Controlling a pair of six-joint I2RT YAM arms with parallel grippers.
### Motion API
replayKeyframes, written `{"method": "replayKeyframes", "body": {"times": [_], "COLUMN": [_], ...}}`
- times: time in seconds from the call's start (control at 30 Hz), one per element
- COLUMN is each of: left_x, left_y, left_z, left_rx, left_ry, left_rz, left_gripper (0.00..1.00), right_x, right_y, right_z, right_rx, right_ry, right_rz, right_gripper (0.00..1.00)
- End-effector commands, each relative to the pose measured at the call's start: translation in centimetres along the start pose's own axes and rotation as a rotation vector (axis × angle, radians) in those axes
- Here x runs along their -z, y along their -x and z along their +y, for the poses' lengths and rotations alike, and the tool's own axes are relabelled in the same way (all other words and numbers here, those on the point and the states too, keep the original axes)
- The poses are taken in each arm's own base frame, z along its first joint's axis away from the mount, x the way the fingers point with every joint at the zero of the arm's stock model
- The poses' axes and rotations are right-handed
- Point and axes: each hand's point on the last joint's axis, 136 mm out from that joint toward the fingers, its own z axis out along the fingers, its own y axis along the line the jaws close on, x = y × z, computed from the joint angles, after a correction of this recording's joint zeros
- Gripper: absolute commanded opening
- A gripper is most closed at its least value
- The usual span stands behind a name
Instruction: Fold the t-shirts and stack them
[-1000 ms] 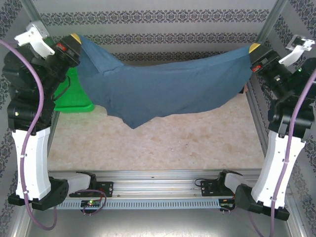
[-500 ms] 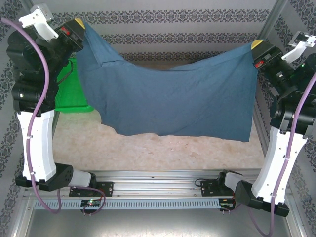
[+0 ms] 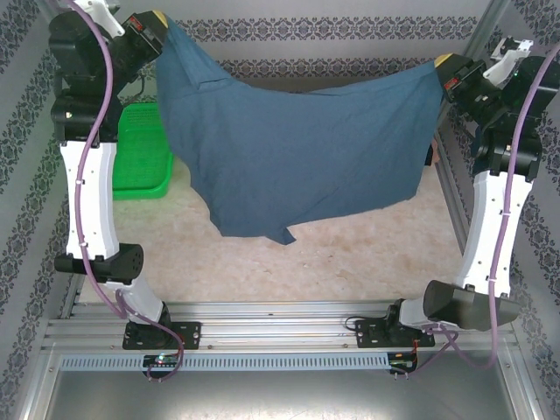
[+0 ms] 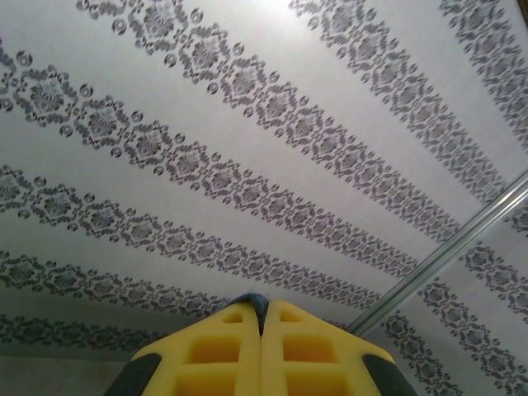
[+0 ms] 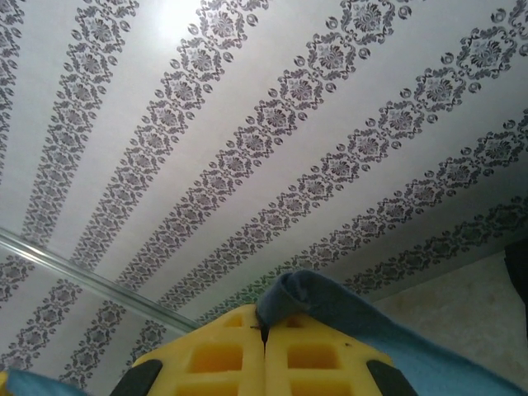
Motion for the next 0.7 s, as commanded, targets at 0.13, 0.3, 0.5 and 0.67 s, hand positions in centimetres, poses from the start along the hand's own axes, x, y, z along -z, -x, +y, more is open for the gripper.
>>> {"method": "replayKeyframes", "body": {"times": [0.13, 0.3, 0.5, 0.67], "left_x": [8.9, 14.2, 18.3, 20.5], "left_y": [5.3, 6.6, 6.4, 5.9], "left_z": [-7.2, -10.2, -12.3, -12.8], "left_rx": [-0.168, -0.225, -0.213, -0.199], "left_ry": [-0.116, -0.146, -0.192, -0.187], "left_rz": [-0.177, -0.255, -0.272, -0.269], "left_gripper": [0.0, 0.0, 0.0, 0.0], "right_x": [5.3, 9.0, 13.0, 15.3], "right_y": [-1.0, -2.8, -5.1, -6.7], "right_z": [7.8, 9.9, 13.1, 14.8], "right_rx": [0.105, 0.112, 0.096, 0.067], "right_ry": [0.162, 0.178, 0.23, 0.26], "right_rz": [-0.021, -0.034, -0.021, 0.005], "right_gripper": [0.0, 0.0, 0.0, 0.0]}}
